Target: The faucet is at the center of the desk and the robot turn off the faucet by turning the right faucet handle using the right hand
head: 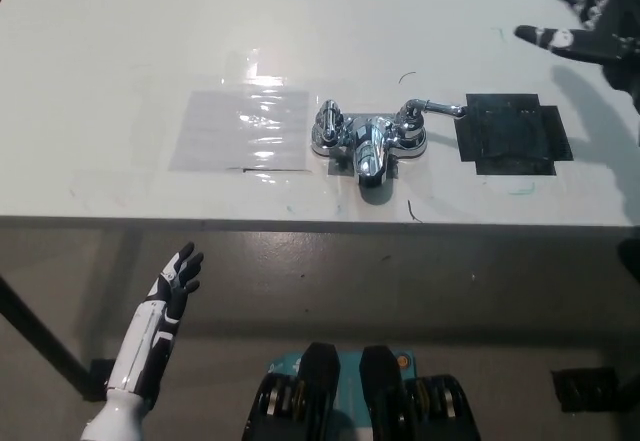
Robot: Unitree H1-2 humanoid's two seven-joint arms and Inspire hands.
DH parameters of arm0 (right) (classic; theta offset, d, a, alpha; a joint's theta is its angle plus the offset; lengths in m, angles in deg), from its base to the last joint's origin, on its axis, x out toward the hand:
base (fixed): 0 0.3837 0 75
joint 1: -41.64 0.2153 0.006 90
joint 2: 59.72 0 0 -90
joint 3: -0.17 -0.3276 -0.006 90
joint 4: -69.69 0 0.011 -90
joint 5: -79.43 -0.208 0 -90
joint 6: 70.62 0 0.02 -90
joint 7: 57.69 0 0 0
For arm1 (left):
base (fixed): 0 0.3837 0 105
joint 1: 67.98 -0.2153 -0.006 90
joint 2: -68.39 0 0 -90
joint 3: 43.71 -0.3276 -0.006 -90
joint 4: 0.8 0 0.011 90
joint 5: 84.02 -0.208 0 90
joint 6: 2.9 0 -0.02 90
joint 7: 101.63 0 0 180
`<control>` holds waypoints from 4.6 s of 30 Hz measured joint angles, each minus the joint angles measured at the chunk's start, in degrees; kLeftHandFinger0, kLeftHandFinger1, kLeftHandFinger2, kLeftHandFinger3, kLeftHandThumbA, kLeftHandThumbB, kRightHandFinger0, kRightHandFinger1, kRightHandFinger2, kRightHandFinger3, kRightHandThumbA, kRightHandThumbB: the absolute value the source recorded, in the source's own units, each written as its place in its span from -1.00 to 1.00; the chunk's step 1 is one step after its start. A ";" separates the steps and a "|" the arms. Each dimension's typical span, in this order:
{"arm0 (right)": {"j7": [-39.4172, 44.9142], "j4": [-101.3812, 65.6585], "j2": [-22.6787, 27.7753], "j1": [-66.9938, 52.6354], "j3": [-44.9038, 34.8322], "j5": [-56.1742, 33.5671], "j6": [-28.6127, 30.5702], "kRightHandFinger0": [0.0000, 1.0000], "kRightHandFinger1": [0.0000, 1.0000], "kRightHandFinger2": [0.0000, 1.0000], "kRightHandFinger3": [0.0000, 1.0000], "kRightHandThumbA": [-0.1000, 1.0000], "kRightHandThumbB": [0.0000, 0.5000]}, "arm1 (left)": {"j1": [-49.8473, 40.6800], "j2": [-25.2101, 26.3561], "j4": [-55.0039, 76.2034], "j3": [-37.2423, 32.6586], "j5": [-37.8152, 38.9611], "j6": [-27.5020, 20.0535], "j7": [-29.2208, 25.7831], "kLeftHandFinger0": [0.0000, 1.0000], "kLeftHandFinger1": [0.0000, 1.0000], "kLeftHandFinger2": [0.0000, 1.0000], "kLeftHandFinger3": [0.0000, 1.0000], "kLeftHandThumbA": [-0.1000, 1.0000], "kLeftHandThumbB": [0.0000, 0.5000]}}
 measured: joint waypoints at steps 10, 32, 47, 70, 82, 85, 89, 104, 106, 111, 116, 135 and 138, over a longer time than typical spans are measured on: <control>4.06 16.03 -1.92 6.80 2.98 1.80 1.58 1.00 1.00 1.00 1.00 1.00 0.31 | 0.02 -0.01 -0.01 -0.36 0.04 -0.63 0.01 1.00 1.00 1.00 1.00 1.00 0.06; 4.17 20.08 -6.57 6.72 7.18 8.12 4.02 1.00 1.00 1.00 1.00 1.00 0.60 | 0.09 0.05 -0.19 -0.73 -0.13 -0.85 0.63 1.00 1.00 1.00 1.00 1.00 -0.12; 4.80 23.26 -7.71 6.69 7.00 9.67 5.15 1.00 1.00 1.00 1.00 1.00 0.58 | 0.24 0.33 -0.41 -0.72 -0.40 -0.95 1.25 1.00 1.00 1.00 1.00 1.00 -0.17; 7.30 24.40 -9.64 6.73 4.69 9.72 5.59 1.00 1.00 1.00 1.00 1.00 0.60 | 0.80 0.38 -0.41 -0.65 -1.23 -0.94 1.35 1.00 1.00 1.00 1.00 1.00 -0.18; 8.91 21.25 -10.49 5.34 3.87 9.50 5.09 1.00 1.00 1.00 1.00 1.00 0.50 | 1.40 0.42 -0.41 -0.55 -1.23 -0.92 1.36 1.00 1.00 1.00 1.00 1.00 -0.13; 8.94 16.70 -11.31 3.34 3.80 9.42 4.51 1.00 1.00 1.00 1.00 1.00 0.42 | 1.48 0.45 -0.41 -0.55 -1.27 -0.90 1.36 1.00 1.00 1.00 1.00 1.00 -0.17; 7.33 8.32 -12.95 -0.12 3.77 9.58 3.44 1.00 1.00 1.00 1.00 1.00 0.27 | 1.49 0.46 -0.41 -0.54 -1.26 -0.88 1.36 1.00 1.00 1.00 1.00 1.00 -0.15; 1.31 -4.04 -20.29 -5.24 3.22 9.57 1.69 1.00 1.00 1.00 1.00 1.00 0.35 | 1.99 0.57 -0.41 -0.41 -1.22 -0.90 1.36 1.00 1.00 1.00 1.00 1.00 -0.10; 1.03 -4.04 -20.67 -5.61 3.31 9.64 1.71 1.00 1.00 1.00 1.00 1.00 0.34 | 2.04 0.57 -0.41 -0.41 -1.22 -0.90 1.36 1.00 1.00 1.00 1.00 1.00 -0.10; 0.14 -3.32 -20.70 -6.31 3.53 10.07 2.13 1.00 1.00 1.00 1.00 1.00 0.38 | 2.04 0.59 -0.42 -0.29 -1.22 -0.91 1.35 1.00 1.00 1.00 1.00 1.00 -0.06; -0.27 -3.50 -19.74 -6.30 3.54 10.32 3.10 1.00 1.00 1.00 1.00 1.00 0.36 | 2.05 0.59 -0.45 -0.26 -1.22 -0.93 1.35 1.00 1.00 1.00 1.00 1.00 -0.06; -1.78 -32.19 -14.10 -4.24 -9.64 -0.62 0.90 1.00 1.00 1.00 1.00 1.00 0.56 | 2.08 0.58 -0.45 -0.08 -1.19 -0.93 1.35 1.00 1.00 1.00 1.00 1.00 -0.09; -2.13 -38.81 -13.59 -5.62 -9.90 -1.72 -0.39 1.00 1.00 1.00 1.00 1.00 0.56 | 2.13 0.56 -0.53 -0.09 -1.18 -0.93 1.35 1.00 1.00 1.00 1.00 1.00 -0.12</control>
